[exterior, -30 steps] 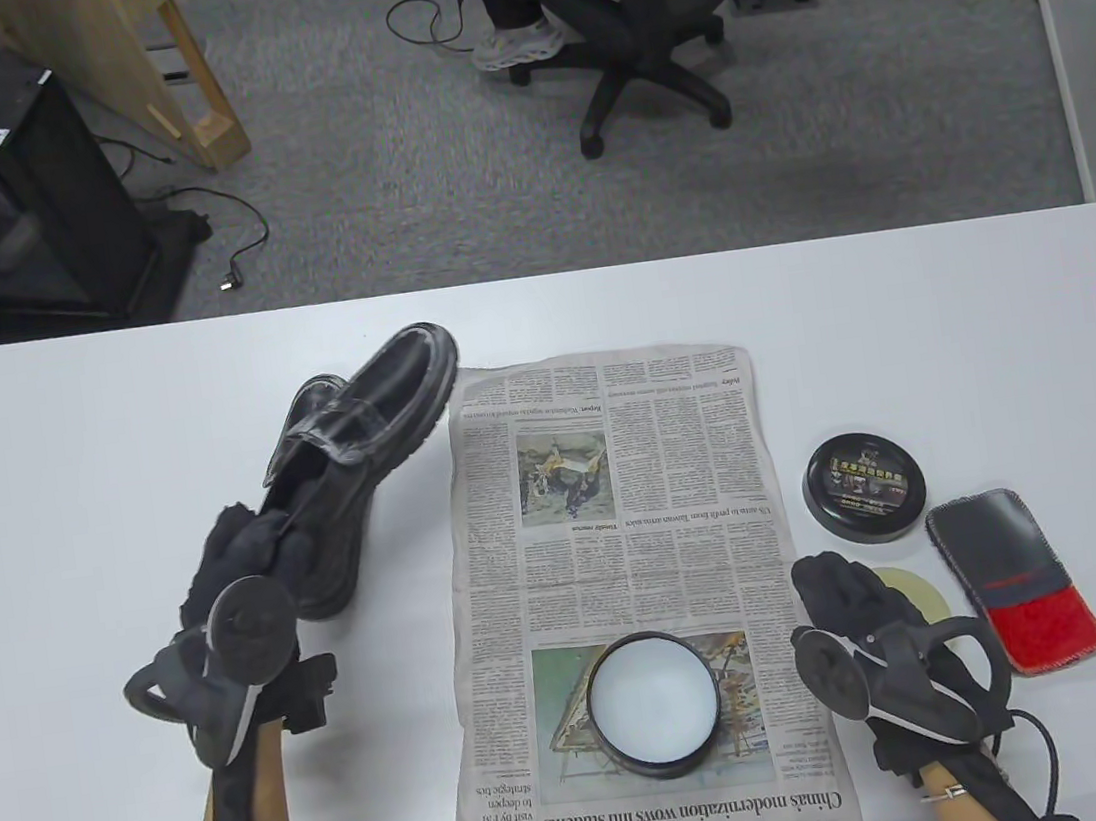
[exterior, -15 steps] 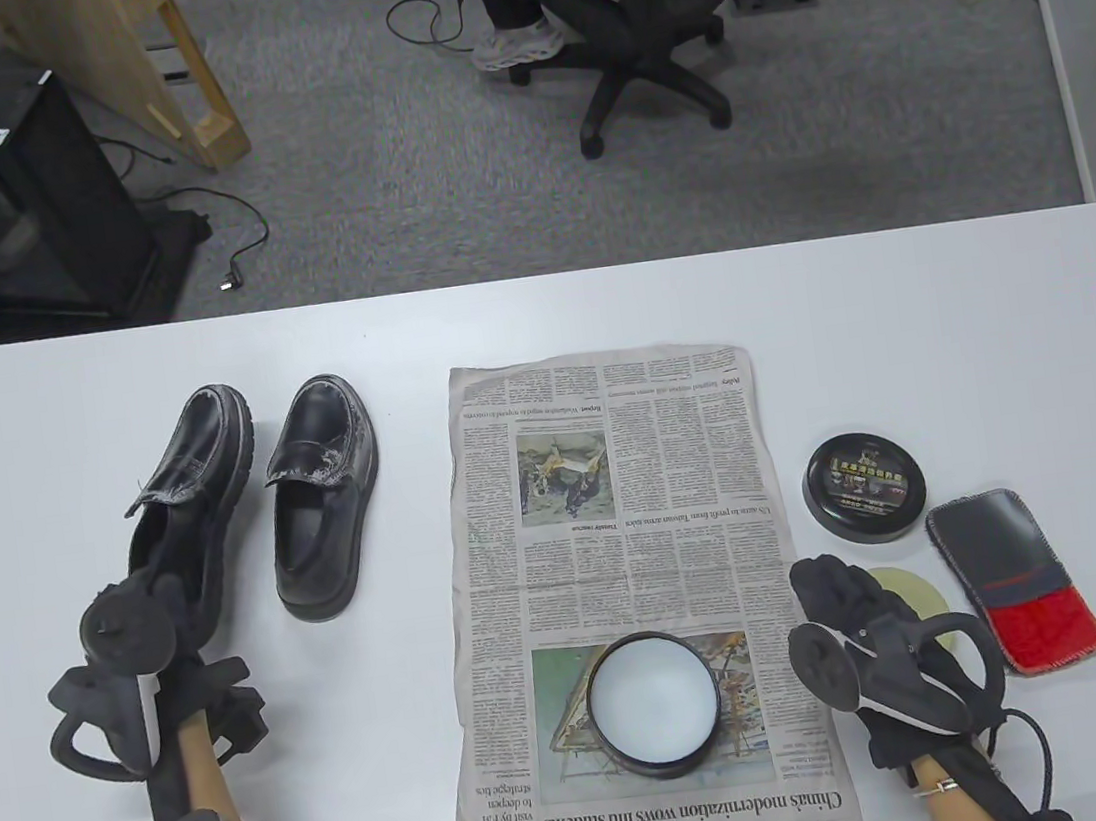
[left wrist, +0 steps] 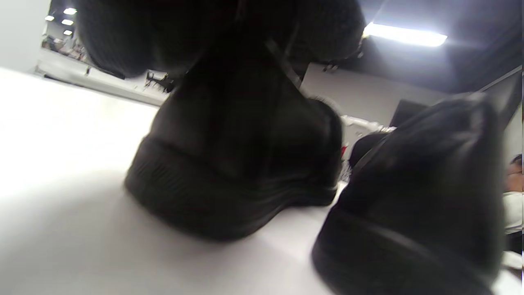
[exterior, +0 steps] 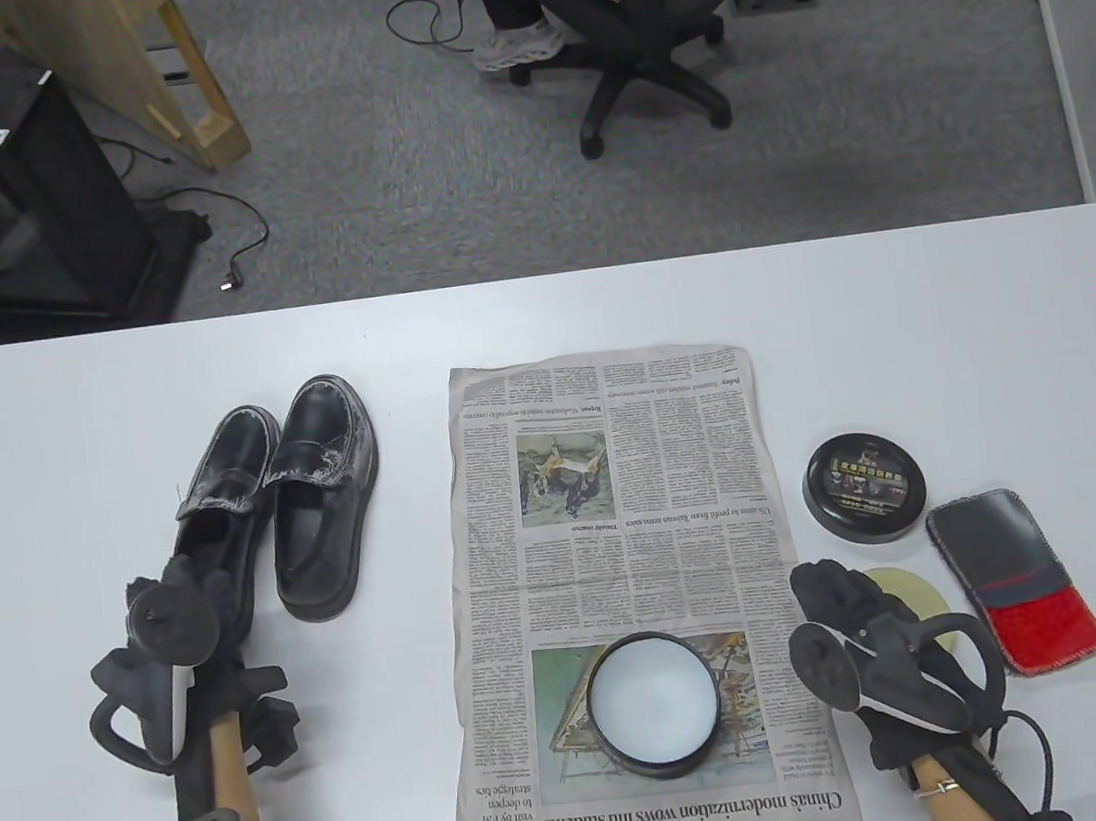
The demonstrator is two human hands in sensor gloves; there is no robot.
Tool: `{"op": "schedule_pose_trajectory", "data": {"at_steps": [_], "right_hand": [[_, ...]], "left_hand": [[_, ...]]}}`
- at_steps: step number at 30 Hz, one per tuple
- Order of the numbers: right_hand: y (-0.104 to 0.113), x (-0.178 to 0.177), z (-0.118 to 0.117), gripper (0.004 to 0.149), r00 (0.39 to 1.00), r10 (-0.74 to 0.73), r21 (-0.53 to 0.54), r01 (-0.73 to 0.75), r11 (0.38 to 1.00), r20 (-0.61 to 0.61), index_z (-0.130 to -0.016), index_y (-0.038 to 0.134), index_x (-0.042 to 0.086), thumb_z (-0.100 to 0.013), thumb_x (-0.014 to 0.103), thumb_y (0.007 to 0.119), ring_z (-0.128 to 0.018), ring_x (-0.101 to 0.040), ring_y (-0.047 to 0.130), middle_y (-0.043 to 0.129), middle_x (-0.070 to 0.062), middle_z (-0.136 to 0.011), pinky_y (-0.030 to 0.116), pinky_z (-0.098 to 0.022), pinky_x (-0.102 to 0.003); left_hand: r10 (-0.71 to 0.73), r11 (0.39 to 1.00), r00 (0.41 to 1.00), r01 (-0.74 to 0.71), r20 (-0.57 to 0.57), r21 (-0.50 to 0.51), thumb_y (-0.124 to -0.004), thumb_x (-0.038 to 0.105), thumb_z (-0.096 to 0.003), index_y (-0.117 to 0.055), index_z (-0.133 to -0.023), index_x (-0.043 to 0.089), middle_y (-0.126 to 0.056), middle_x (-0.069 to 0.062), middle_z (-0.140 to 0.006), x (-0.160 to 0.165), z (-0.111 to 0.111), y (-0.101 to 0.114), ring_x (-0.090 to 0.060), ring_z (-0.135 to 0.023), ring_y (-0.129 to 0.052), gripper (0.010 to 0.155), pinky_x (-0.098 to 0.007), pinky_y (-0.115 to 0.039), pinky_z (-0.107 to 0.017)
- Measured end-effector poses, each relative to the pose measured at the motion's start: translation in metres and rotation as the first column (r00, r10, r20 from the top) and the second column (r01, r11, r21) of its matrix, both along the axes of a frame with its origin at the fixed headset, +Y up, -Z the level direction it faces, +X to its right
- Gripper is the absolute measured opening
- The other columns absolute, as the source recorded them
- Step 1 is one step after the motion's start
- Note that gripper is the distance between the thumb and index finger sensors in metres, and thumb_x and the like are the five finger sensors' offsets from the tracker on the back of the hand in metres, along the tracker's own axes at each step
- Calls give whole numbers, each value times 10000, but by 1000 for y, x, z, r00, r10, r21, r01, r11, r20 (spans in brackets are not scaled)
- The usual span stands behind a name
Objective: Dip and apply leather care cream with polishing sponge on shoes
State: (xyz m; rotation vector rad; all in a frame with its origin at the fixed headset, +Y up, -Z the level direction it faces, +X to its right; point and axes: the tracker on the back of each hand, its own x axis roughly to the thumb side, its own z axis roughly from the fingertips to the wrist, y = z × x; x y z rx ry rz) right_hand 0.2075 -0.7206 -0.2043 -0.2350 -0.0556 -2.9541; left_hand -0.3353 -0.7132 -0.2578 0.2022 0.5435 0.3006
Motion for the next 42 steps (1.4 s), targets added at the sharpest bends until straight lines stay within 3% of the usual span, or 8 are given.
{"op": "schedule_pose_trajectory", "data": {"at_steps": [3,6,11,14,16,23,32,42], "right_hand": [[2,7,-3,644,999,-30,7,30,1000,32,-1131,475,162,-586,489,578,-986,-376,740,619,-130,-1139,713,-683,-471],[3,12,-5,652,997,-57,4,57,998,57,-1135,472,158,-586,493,577,-993,-393,727,606,-142,-1146,701,-687,-491],[7,18,-13,680,989,-113,26,110,994,100,-1154,437,153,-589,507,570,-1025,-450,652,537,-192,-1175,652,-703,-554],[8,21,-21,710,982,-135,24,133,991,130,-1170,407,145,-590,523,563,-1040,-496,595,481,-230,-1193,620,-709,-590],[7,24,-29,743,977,-138,9,139,990,161,-1184,372,132,-590,537,558,-1049,-534,545,428,-264,-1204,597,-712,-615],[4,32,-77,900,961,-54,-99,83,992,272,-1205,212,40,-577,589,550,-1033,-653,406,270,-373,-1197,544,-697,-689],[-18,45,-149,991,869,26,-297,140,945,494,-1172,34,50,-558,640,540,-1020,-710,330,156,-436,-1170,536,-691,-725],[-32,53,-170,963,843,83,-340,123,932,532,-1194,158,176,-499,682,590,-1007,-698,470,291,-416,-1184,637,-676,-681]], "left_hand": [[-88,993,979,71,185,96,-665,493,-605,-515,-1172,116,-483,-319,-1210,31,9,24,-544,-1031,-538,698,-644,-592,-698],[-38,991,903,-21,429,132,-667,529,-586,-513,-1174,109,-499,-316,-1209,71,19,30,-545,-1029,-550,739,-646,-594,-697],[69,997,533,-57,843,-45,-614,663,-532,-335,-1227,90,-386,-332,-1243,154,38,13,-563,-1067,-455,943,-684,-527,-716],[151,986,356,8,922,-165,-617,714,-488,-216,-1227,54,-306,-348,-1252,192,45,-7,-579,-1079,-388,1069,-714,-482,-716],[171,976,292,84,941,-203,-631,726,-467,-162,-1214,21,-274,-362,-1248,210,48,-21,-591,-1077,-365,1129,-724,-467,-713],[241,928,210,235,948,-288,-690,711,-440,-149,-1192,-45,-242,-392,-1229,237,47,-55,-613,-1056,-328,1196,-726,-428,-705],[250,899,223,307,942,-311,-706,656,-475,-185,-1197,-18,-255,-386,-1225,242,47,-67,-604,-1044,-313,1117,-709,-389,-690],[268,896,227,300,936,-329,-704,634,-494,-184,-1192,-12,-246,-383,-1219,243,46,-67,-599,-1032,-294,1084,-707,-376,-673]]}}
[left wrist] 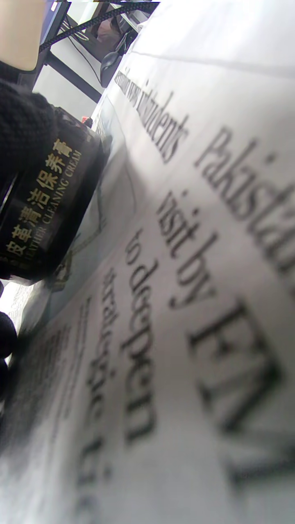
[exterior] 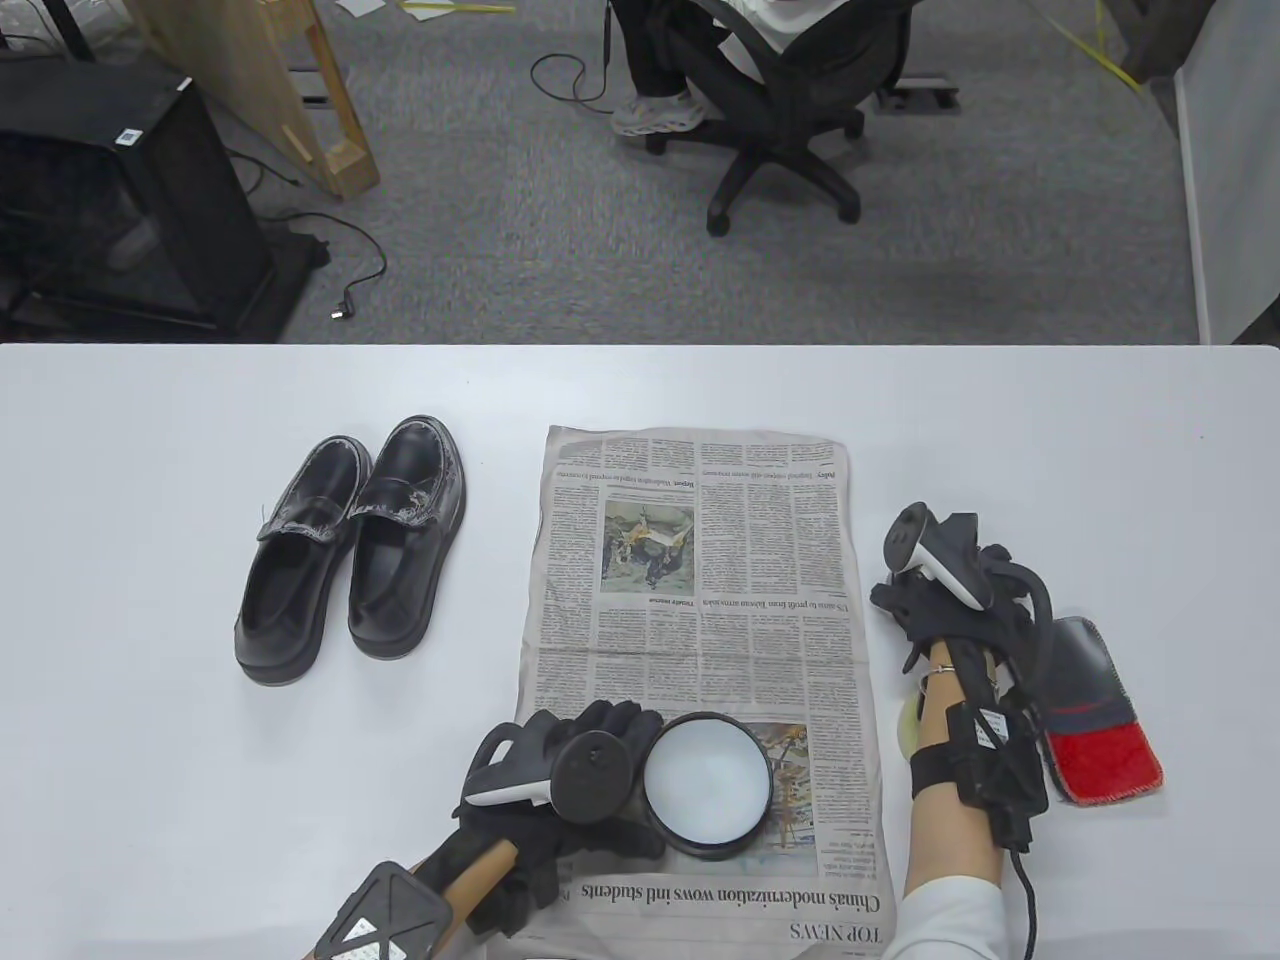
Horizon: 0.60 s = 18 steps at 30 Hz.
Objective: Dip and apply leather care cream with polishing sponge on shoes
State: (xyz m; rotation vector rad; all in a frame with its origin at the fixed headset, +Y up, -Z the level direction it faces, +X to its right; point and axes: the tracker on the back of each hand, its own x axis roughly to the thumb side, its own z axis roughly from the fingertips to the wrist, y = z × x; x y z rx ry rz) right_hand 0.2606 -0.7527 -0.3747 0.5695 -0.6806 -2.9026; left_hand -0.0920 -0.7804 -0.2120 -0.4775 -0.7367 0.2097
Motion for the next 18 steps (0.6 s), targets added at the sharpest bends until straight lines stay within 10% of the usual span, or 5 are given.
{"op": "schedule_pose_trajectory", "data": {"at_steps": [18], "right_hand": [[-4,1,1,1164,999,-37,-53,36,998,-27,-1192,86,85,-406,728,654,-980,-708,498,274,-465,-1151,664,-675,-670]], "left_hand": [[4,1000,1000,-4,-9,-1,-705,619,-502,-193,-1192,-8,-251,-372,-1219,0,-1,0,-590,-1033,-296,1064,-701,-374,-673]]}}
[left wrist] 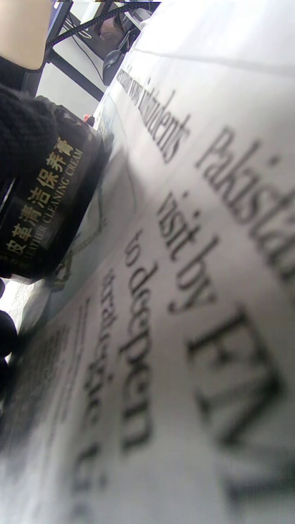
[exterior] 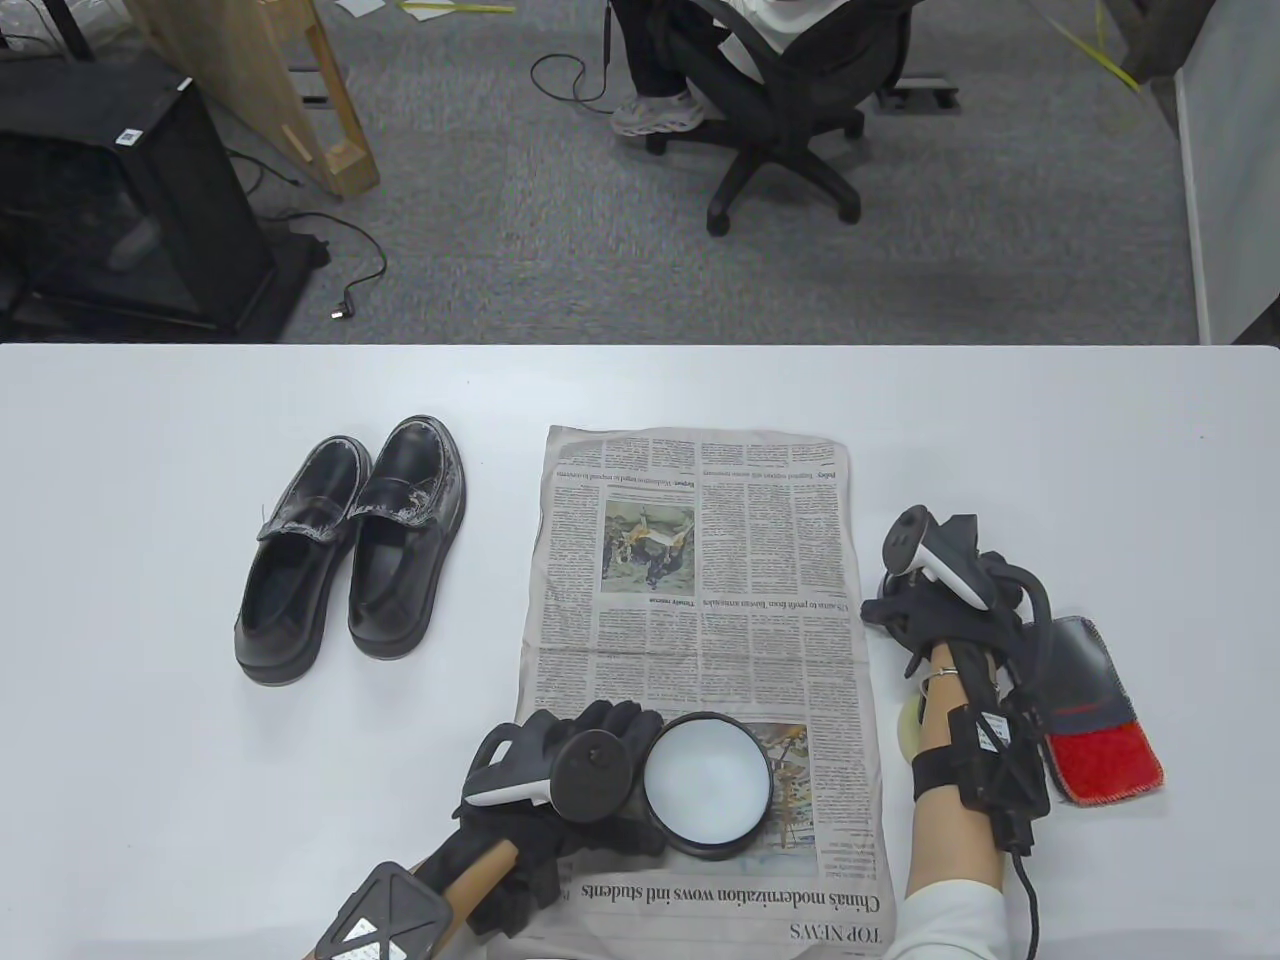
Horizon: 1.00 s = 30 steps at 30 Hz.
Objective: Dip and apply leather care cream with polishing sponge on shoes
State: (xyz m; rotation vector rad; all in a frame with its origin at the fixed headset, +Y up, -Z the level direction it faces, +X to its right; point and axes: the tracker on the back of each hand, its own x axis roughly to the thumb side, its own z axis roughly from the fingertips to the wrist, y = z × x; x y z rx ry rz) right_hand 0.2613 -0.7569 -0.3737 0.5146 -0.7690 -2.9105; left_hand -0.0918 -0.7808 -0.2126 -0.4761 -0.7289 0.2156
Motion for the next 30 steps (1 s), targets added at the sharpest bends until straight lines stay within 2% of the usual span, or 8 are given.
{"op": "schedule_pose_trajectory", "data": {"at_steps": [8,13,16,20,24,25,30], "right_hand": [[-2,0,1,1246,1000,-21,-7,20,1000,-5,-1193,69,47,-373,729,713,-973,-701,504,291,-463,-1152,652,-686,-689],[-2,0,8,1269,1000,-1,43,3,999,-27,-1199,71,17,-374,742,707,-960,-695,490,276,-459,-1148,611,-691,-714],[9,-5,16,1268,996,-36,88,43,995,-83,-1199,63,13,-380,743,699,-957,-696,484,266,-462,-1146,588,-694,-721],[32,-22,36,1268,972,-74,160,111,981,-224,-1203,62,12,-384,745,693,-954,-697,485,264,-467,-1146,576,-696,-724],[55,-58,76,1263,878,-143,184,250,951,-457,-1207,76,13,-384,746,693,-952,-697,494,274,-469,-1147,578,-696,-722],[60,-72,93,1261,834,-145,181,279,943,-532,-1208,78,16,-384,747,692,-954,-694,496,275,-466,-1149,578,-698,-720],[60,-121,151,1249,673,-146,126,337,933,-725,-1213,111,30,-375,747,698,-955,-692,515,300,-461,-1154,589,-698,-716]], "left_hand": [[-2,1000,1000,2,-1,-1,-707,616,-503,-190,-1191,-13,-247,-373,-1218,0,0,0,-591,-1030,-292,1065,-702,-370,-670],[0,1000,1000,0,-5,-3,-708,616,-503,-193,-1192,-11,-246,-371,-1218,0,0,-1,-588,-1031,-290,1063,-702,-368,-671],[-1,1000,1000,1,-7,-2,-708,612,-506,-193,-1192,-12,-246,-371,-1218,1,0,-1,-588,-1031,-291,1061,-702,-367,-671],[-2,1000,1000,2,-11,-3,-709,608,-508,-196,-1192,-13,-247,-368,-1218,1,0,-1,-586,-1030,-290,1057,-701,-367,-671],[-3,1000,1000,3,-19,-5,-710,609,-505,-200,-1194,-8,-245,-358,-1222,1,0,-1,-578,-1035,-288,1056,-697,-363,-675],[-4,1000,1000,4,-22,-5,-710,609,-504,-201,-1194,-7,-244,-355,-1223,1,1,-1,-572,-1038,-286,1056,-696,-362,-676],[-7,1000,999,6,-36,-10,-710,612,-500,-201,-1198,5,-236,-340,-1230,0,1,-2,-563,-1047,-276,1055,-689,-353,-686]]}}
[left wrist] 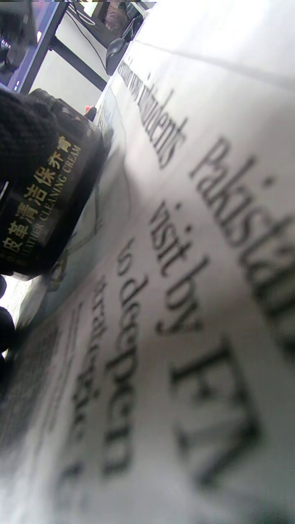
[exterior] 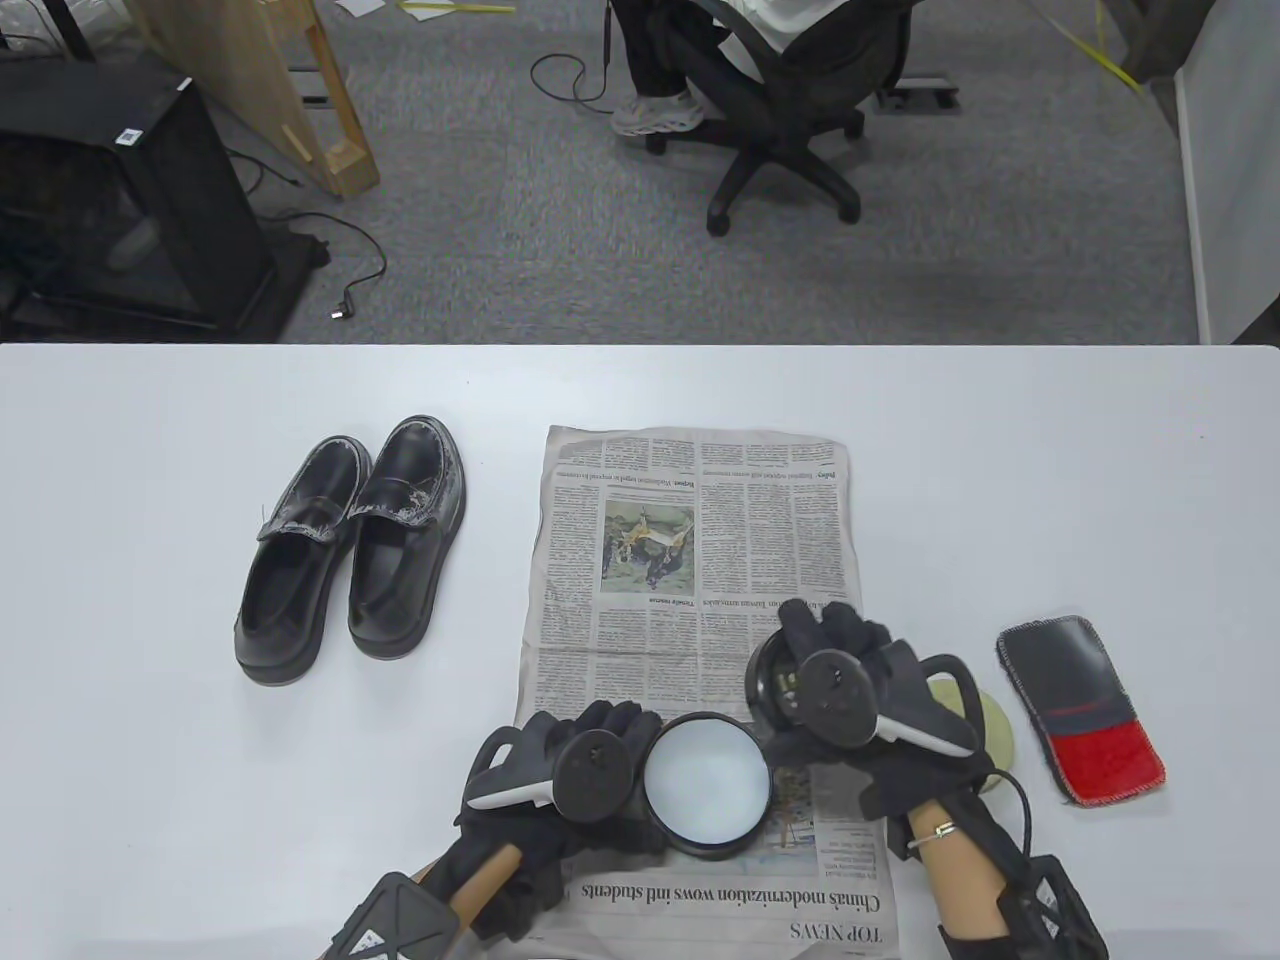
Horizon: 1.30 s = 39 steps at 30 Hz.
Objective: Dip and apply leather care cream with polishing sponge on shoes
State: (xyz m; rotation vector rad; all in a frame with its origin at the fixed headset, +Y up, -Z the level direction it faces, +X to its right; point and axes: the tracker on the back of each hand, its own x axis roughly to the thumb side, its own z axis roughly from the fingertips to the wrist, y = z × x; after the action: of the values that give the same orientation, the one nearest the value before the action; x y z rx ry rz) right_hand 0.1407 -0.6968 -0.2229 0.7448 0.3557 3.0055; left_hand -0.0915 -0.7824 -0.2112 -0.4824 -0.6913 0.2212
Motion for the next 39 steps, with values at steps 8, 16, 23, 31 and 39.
{"op": "schedule_pose_trajectory", "data": {"at_steps": [8,16,23,31,39], "right_hand": [[-22,-52,31,1239,982,97,26,-94,995,-164,-1211,123,40,-370,744,699,-959,-689,513,301,-455,-1156,584,-700,-715],[-34,-74,30,1207,965,173,29,-171,985,-199,-1213,147,52,-382,743,687,-970,-690,496,304,-449,-1160,569,-705,-719],[-36,-72,34,1161,967,191,76,-181,981,-167,-1211,158,17,-435,776,570,-942,-689,549,329,-459,-1153,613,-688,-686],[-38,-76,42,1106,942,316,164,-297,941,-111,-1198,130,-49,-486,775,320,-841,-647,734,417,-457,-1142,731,-616,-625],[-46,-64,34,1075,979,113,-19,-118,993,-170,-1183,46,-2,-502,725,448,-983,-743,220,119,-457,-1148,462,-692,-750]], "left_hand": [[-11,1000,1000,11,-5,0,-717,601,-505,-195,-1198,5,-226,-334,-1232,1,1,0,-558,-1050,-266,1053,-688,-347,-689],[-16,1000,1000,16,-3,-2,-713,601,-507,-197,-1198,-1,-220,-330,-1232,1,1,-1,-557,-1049,-258,1052,-689,-336,-689],[-21,1000,1000,21,-4,-3,-716,597,-508,-199,-1198,-3,-213,-328,-1232,2,1,-1,-555,-1049,-251,1051,-689,-333,-688],[-31,1000,999,31,-8,-3,-720,588,-511,-201,-1198,7,-209,-314,-1233,2,2,-1,-546,-1050,-246,1039,-681,-330,-691],[-30,1000,999,29,-24,-9,-731,576,-512,-228,-1202,32,-217,-278,-1240,1,1,-1,-514,-1058,-247,1012,-660,-330,-700]]}}
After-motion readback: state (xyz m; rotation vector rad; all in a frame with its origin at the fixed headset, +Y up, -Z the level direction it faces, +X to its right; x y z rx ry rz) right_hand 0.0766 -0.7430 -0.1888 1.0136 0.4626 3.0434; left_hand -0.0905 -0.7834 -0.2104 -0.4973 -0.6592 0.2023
